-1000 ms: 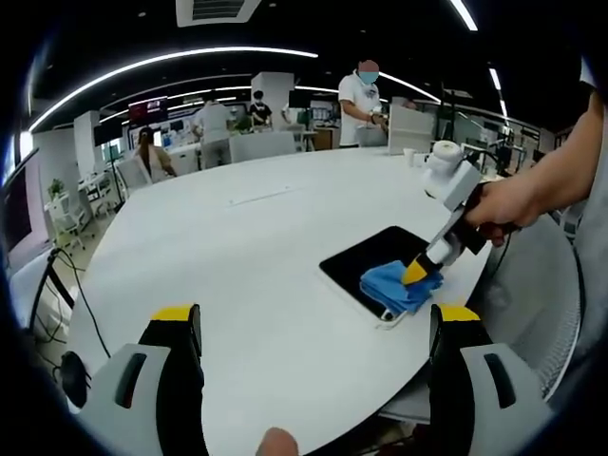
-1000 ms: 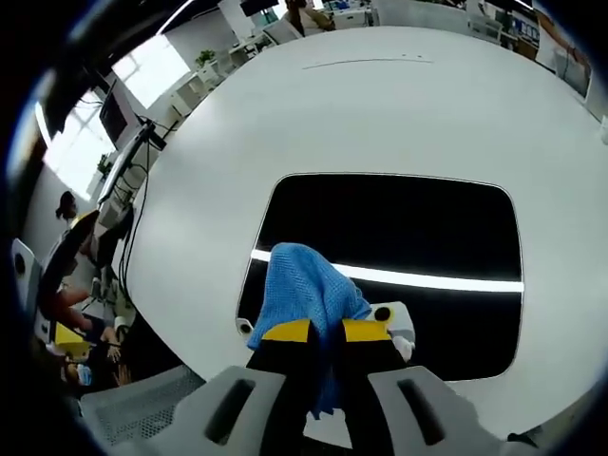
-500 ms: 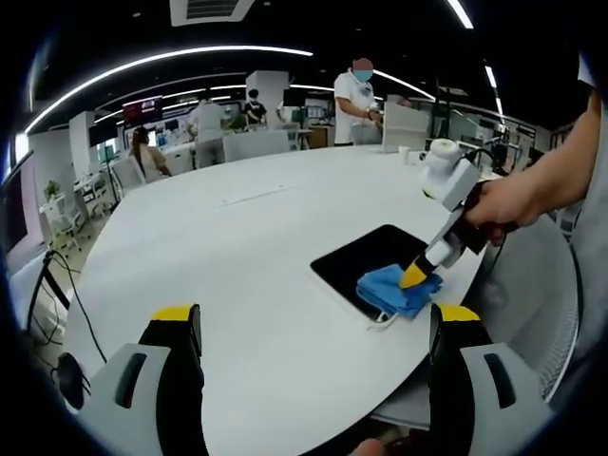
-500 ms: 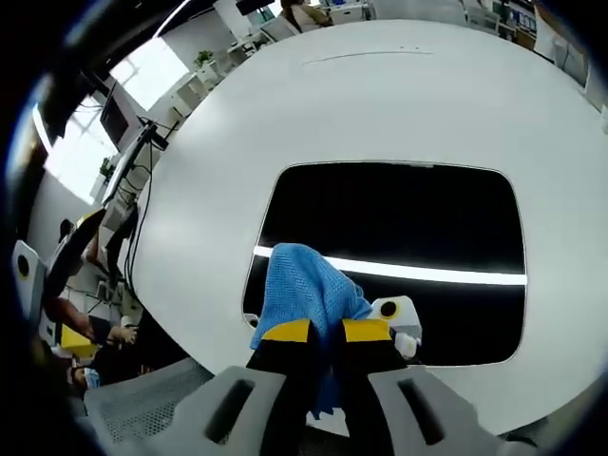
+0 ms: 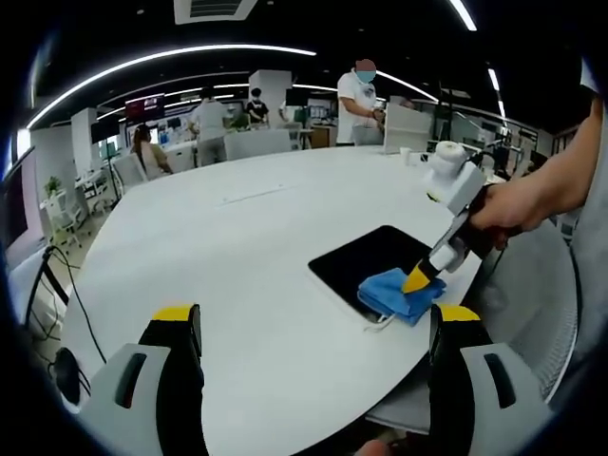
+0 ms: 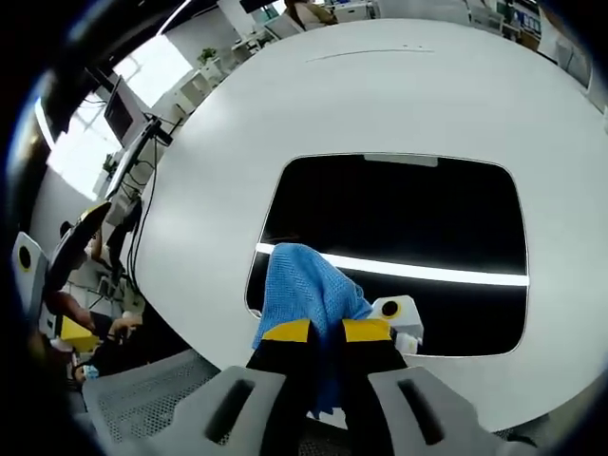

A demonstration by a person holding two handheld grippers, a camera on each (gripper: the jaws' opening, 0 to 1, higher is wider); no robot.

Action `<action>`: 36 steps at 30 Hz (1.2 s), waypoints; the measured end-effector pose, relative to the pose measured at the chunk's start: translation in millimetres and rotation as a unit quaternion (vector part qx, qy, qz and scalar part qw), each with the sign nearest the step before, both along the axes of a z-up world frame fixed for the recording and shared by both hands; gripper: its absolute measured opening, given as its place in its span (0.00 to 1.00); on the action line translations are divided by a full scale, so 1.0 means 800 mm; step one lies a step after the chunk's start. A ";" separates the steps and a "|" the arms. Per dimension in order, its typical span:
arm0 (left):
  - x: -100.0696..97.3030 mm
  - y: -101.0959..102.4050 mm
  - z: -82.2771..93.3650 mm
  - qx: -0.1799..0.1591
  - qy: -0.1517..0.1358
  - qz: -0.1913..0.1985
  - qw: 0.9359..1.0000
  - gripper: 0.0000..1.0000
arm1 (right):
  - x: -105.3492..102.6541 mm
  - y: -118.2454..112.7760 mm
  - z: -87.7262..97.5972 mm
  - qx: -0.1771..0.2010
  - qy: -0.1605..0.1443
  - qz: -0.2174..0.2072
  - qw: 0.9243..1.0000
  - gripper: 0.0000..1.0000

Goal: Wipe the mirror surface with the cleaning cloth until all visible marks leave the cleaned area.

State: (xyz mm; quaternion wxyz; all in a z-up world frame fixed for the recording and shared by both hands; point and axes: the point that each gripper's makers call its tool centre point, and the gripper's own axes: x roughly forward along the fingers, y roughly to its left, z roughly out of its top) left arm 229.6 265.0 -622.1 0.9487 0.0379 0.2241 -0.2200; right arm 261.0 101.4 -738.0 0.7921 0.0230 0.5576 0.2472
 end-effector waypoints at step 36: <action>-0.005 -0.019 0.001 0.000 0.000 -0.001 1.000 0.99 | 0.002 -0.038 0.002 0.010 0.012 -0.024 1.000 0.05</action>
